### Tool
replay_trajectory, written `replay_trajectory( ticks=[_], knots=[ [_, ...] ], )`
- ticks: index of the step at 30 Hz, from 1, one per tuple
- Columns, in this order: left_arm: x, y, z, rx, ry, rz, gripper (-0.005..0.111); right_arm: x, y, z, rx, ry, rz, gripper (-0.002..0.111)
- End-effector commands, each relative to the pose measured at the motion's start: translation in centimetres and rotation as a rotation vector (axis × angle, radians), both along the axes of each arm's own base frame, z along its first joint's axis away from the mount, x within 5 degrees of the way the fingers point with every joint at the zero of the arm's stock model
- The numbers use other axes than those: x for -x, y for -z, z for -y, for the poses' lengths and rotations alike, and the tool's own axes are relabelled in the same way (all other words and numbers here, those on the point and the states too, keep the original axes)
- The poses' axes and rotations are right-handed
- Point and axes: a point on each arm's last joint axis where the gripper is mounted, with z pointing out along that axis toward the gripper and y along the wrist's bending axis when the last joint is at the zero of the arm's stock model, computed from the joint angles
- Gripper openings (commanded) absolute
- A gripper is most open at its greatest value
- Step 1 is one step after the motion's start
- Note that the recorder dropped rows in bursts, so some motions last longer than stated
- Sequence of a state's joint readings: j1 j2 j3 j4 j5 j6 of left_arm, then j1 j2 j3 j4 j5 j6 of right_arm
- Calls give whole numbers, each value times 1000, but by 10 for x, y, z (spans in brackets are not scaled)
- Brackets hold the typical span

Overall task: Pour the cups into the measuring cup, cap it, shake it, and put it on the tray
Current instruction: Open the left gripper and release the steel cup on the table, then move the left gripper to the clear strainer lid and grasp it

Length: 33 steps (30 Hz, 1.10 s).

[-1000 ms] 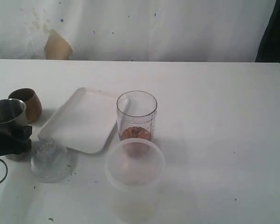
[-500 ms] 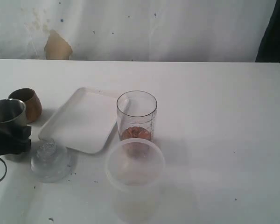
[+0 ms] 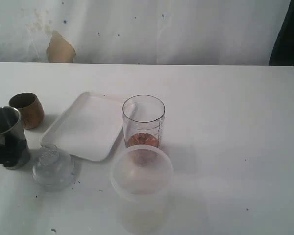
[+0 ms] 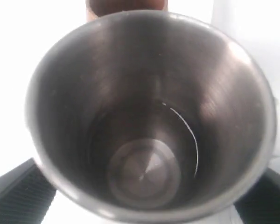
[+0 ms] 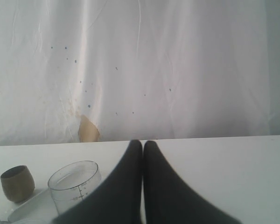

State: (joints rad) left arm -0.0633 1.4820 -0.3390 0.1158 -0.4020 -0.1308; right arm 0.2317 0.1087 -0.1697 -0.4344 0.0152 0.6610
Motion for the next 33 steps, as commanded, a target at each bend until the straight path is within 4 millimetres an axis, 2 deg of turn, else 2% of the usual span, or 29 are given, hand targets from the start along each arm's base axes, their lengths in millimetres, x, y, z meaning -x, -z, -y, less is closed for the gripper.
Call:
replay_trajectory(
  ticks=[1, 11, 17, 22, 26, 27, 30, 31, 33],
  knots=[
    [8, -15, -1, 28, -36, -4, 92, 1, 0, 0, 1, 3, 12, 0],
    [30, -50, -4, 82, -93, 48, 92, 1, 0, 0, 1, 3, 12, 0],
    [45, -75, -4, 149, -123, 138, 92, 1, 0, 0, 1, 3, 12, 0],
    [60, -106, 5, 184, -74, 228, 84, 1, 0, 0, 1, 3, 12, 0],
    [67, -139, 12, 152, -13, 224, 57, 1, 0, 0, 3, 3, 13, 0],
    [69, -148, 14, 106, 19, 194, 46, 1, 0, 0, 3, 3, 13, 0],
    [72, -162, 19, -44, 121, 53, 23, 1, 0, 0, 3, 3, 13, 0],
    [72, -167, 21, -127, 187, -59, 10, 1, 0, 0, 3, 3, 13, 0],
    [70, -175, 26, -149, 235, -190, 0, 1, 0, 0, 3, 3, 13, 0]
  ],
)
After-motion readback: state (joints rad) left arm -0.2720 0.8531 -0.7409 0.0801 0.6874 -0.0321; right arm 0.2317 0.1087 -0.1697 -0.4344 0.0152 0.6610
